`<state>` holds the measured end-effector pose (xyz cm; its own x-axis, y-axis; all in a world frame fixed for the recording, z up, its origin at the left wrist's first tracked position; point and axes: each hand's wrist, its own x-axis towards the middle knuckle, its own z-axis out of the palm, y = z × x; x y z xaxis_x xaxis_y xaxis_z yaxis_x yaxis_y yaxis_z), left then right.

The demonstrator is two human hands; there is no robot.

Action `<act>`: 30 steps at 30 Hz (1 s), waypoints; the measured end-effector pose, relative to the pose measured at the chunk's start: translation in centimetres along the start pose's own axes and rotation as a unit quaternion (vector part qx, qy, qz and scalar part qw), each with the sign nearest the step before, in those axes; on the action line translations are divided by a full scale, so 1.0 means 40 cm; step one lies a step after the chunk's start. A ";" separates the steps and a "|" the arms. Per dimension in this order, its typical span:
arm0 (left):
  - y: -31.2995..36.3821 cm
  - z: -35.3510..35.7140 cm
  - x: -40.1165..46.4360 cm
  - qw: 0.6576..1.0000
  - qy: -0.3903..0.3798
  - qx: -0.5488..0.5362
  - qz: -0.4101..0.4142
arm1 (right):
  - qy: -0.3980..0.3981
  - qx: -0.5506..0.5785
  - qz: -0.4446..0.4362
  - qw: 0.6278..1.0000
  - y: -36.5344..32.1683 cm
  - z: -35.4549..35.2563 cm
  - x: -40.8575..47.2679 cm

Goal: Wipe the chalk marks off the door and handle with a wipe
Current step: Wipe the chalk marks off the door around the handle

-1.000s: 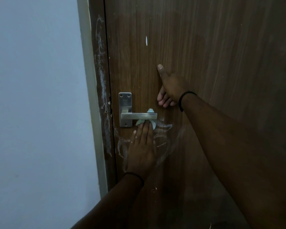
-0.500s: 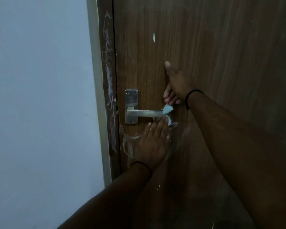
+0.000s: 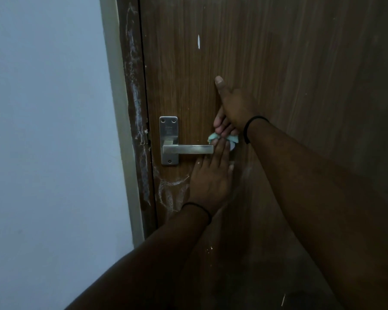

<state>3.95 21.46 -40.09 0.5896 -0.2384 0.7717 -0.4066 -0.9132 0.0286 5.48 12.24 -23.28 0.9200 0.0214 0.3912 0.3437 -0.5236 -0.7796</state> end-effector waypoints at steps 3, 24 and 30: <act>0.003 0.021 -0.019 0.999 -0.019 0.009 0.037 | -0.006 0.000 0.008 1.000 -0.003 -0.002 0.002; -0.052 -0.062 -0.055 0.987 -0.065 -0.072 0.125 | 0.175 -0.010 -0.195 0.965 0.282 0.145 -0.308; -0.101 -0.088 -0.067 0.984 -0.019 -0.103 0.147 | 0.195 -0.104 -0.234 0.947 0.315 0.160 -0.309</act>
<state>1.56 26.95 -40.06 0.4493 -0.4970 0.7424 -0.6938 -0.7176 -0.0606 -0.34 10.81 -41.05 0.5217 -0.0022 0.8531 0.6147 -0.6925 -0.3777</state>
